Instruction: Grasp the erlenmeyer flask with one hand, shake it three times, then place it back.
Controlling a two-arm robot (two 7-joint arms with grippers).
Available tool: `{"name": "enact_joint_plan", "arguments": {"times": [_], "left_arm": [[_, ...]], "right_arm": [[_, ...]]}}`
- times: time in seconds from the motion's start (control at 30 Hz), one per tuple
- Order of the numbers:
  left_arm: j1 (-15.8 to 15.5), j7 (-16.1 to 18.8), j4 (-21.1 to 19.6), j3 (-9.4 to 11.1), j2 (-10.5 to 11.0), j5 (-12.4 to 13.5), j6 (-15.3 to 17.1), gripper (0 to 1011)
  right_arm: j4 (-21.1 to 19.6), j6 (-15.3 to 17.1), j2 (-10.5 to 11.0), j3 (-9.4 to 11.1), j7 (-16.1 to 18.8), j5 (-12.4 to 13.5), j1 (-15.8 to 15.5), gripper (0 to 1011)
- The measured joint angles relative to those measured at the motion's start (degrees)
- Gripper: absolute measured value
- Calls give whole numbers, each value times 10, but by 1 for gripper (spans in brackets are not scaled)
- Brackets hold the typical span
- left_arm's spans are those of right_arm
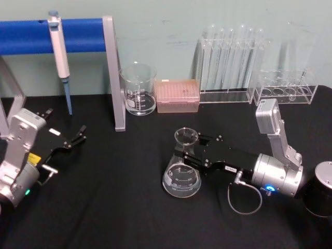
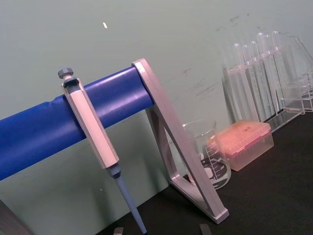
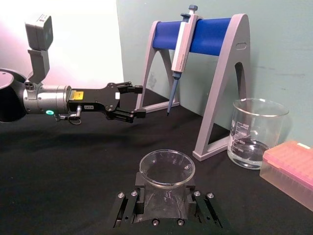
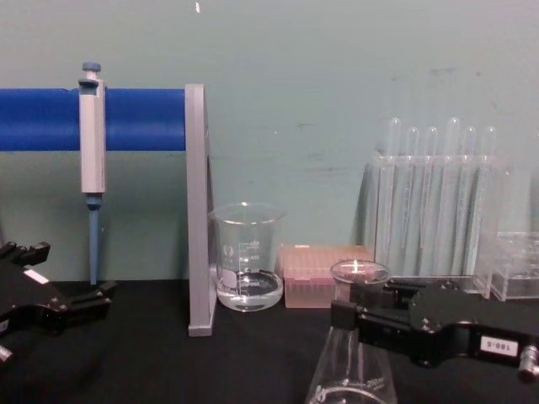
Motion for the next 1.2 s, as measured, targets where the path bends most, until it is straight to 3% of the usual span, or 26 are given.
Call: {"name": "enact_joint_plan", "arguments": {"times": [1.2], "left_arm": [[0,0,0,0,0,0,0,1001]], "right_arm": [[6,6,-2,-3,0,-3,4,456]]}}
